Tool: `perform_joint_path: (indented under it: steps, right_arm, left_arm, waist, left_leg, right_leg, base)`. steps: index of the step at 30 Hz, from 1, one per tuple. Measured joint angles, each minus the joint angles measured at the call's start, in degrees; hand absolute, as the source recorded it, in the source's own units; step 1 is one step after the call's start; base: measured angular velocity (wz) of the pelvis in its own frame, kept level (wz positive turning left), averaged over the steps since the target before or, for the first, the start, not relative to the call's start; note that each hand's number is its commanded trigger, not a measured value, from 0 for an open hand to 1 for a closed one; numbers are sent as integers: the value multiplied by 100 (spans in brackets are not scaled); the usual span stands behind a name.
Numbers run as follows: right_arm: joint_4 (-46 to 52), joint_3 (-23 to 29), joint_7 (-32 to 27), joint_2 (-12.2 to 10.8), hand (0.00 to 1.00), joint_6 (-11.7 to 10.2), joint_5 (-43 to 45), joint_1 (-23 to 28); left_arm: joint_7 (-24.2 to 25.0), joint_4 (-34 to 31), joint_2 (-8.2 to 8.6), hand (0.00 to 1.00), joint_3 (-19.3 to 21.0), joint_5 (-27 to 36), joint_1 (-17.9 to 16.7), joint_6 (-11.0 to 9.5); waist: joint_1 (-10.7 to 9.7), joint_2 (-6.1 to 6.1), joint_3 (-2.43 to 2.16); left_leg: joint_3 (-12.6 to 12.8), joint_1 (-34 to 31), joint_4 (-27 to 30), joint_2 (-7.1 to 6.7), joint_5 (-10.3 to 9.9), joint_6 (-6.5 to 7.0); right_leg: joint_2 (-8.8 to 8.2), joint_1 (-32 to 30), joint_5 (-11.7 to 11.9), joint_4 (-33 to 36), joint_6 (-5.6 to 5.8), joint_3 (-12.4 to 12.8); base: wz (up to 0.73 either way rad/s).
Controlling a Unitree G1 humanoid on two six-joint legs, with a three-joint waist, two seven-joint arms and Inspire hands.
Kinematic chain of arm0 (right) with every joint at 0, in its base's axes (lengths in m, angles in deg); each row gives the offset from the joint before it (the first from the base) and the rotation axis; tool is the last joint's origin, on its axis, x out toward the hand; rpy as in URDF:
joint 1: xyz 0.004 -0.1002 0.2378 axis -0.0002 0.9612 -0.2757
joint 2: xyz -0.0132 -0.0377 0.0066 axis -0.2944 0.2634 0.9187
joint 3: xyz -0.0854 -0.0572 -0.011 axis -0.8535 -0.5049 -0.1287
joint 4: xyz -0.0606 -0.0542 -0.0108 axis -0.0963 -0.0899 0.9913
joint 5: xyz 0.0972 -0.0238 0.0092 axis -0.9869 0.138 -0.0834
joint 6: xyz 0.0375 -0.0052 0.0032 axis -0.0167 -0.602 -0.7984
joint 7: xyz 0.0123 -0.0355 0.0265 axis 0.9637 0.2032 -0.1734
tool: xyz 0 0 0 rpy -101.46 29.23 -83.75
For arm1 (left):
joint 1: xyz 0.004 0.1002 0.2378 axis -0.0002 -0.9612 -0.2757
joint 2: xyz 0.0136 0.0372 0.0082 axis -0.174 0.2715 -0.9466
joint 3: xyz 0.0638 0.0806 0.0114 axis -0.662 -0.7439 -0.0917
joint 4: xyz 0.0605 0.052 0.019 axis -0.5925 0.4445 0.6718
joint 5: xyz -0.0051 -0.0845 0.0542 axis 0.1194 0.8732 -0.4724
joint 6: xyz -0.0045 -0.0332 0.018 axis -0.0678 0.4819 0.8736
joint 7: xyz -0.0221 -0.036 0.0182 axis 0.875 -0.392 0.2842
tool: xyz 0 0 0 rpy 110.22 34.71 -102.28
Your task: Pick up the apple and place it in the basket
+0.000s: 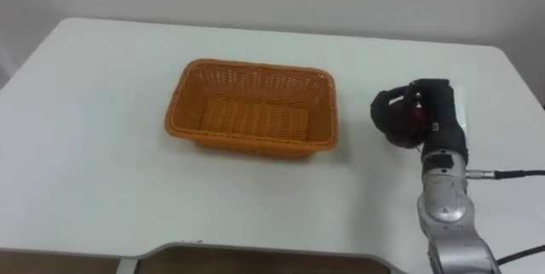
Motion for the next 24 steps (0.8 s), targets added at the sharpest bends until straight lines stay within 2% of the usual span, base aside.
perform_joint_path:
  steps: [6, 10, 15, 19, 24]
  right_arm:
    - [980, 122, -166, 41, 100, -60, 297, -60]
    - [1019, 99, -216, 44, 100, -81, 327, -144]
    - [1073, 104, -216, 47, 100, -81, 566, -256]
    - [1124, 15, -217, 103, 100, -84, 703, -566]
    - [1137, -249, -193, 105, 100, -90, 833, -926]
  left_arm:
    - [10, -62, -1, 0, 4, -9, 6, -13]
    - [2, -55, -1, 0, -14, 5, 28, -19]
    - [-4, -55, -2, 0, 0, -7, 73, -30]
    - [-69, -29, -2, 0, -1, -8, 161, -127]
    - [-75, 5, -2, 0, -4, -17, 275, -139]
  waist:
    - [13, -14, -22]
    - [41, -63, 8]
    - [111, -82, 18]
    - [216, -86, 29]
    - [356, -123, 44]
  left_leg:
    - [6, 6, 2, 1, 0, 0]
    - [6, 39, -2, 8, 0, 0]
    - [19, 10, 0, 9, 0, 0]
    - [27, -31, 1, 18, 6, -10]
    - [32, -66, 4, 23, 9, -14]
  right_leg:
    - [-1, 7, 0, -8, 0, -5]
    - [4, 45, 1, -14, -1, -17]
    - [5, 5, 5, -3, -5, -9]
    - [11, -92, 9, 70, -10, -5]
    - [12, -148, 9, 82, -10, -20]
  base:
    - [0]
    - [0]
    - [0]
    - [0]
    - [0]
